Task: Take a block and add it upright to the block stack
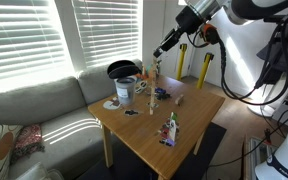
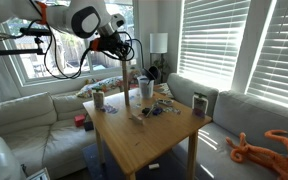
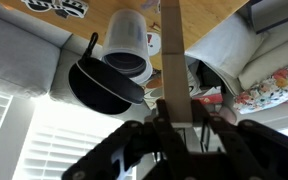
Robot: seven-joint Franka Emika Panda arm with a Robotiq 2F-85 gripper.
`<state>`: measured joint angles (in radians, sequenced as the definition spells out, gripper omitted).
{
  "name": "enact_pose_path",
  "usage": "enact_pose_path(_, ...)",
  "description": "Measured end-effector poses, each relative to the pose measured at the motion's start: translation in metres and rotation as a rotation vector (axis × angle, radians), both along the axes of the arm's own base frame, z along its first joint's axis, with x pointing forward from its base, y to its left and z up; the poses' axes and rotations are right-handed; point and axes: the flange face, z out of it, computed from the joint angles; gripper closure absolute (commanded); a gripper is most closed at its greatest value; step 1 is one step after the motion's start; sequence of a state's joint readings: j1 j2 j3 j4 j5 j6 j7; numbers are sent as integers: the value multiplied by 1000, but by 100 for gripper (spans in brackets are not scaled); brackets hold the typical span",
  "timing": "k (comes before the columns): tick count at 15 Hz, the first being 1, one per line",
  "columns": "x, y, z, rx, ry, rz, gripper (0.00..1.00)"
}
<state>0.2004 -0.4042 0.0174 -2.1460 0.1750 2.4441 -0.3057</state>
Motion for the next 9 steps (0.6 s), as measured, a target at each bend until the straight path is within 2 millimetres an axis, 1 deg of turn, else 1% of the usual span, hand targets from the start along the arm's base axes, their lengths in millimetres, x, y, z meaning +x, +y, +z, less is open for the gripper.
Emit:
enact_pose_path(6,1,0,-2,-1,4,0,93)
enact_pose_path(7,1,0,-2,-1,4,0,47)
enact_pose_path(8,1,0,-2,0,4,-1,45)
enact_pose_path(9,1,0,-2,1,5,-2,40)
